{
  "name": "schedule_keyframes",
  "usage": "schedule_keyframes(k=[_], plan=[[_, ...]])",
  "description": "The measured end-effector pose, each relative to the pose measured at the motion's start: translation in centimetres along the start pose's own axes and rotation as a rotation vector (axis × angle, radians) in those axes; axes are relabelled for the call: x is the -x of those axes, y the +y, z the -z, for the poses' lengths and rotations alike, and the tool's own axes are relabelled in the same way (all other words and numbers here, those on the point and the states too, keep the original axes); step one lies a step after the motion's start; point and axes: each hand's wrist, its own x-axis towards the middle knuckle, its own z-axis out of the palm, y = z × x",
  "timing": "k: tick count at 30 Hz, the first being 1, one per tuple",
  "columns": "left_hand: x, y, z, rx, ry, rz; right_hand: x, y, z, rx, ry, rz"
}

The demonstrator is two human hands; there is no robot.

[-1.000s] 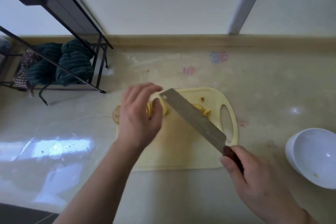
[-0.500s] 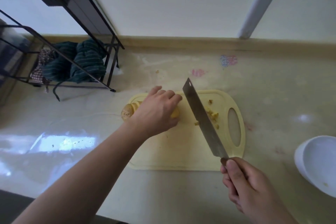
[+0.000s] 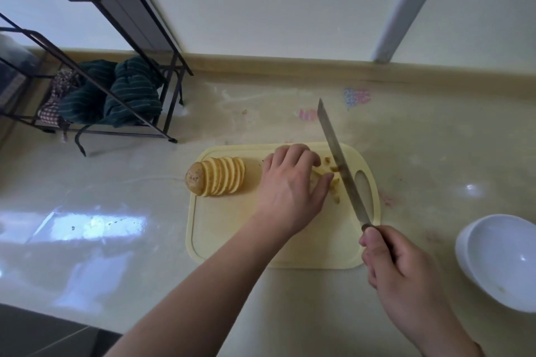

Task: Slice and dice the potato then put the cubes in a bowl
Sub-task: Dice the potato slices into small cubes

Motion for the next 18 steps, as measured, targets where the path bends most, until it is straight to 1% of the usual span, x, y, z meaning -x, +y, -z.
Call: schedule_keyframes(k=[4, 9, 12, 15, 18], plan=[[-0.5, 0.3, -0.8, -0.015, -0.027, 0.079, -0.4, -0.1, 0.1, 0.016, 0.001, 0.008], [-0.8, 0.4, -1.1, -0.025, 0.025, 0.091, -0.3, 0.0, 0.2, -0.002, -0.022, 0.001], [-0.8, 0.6, -1.2, -0.011, 0.044, 0.087, 0.0, 0.0, 0.3, -0.033, -0.032, -0.008], [-0.4, 0.4, -1.1, 0.061, 0.067, 0.067, 0.2, -0.1, 0.4, -0.09, -0.039, -0.044], [0.5, -0.8, 0.1, 0.138, 0.125, -0.016, 0.4, -0.1, 0.8, -0.155, -0.049, -0.077]])
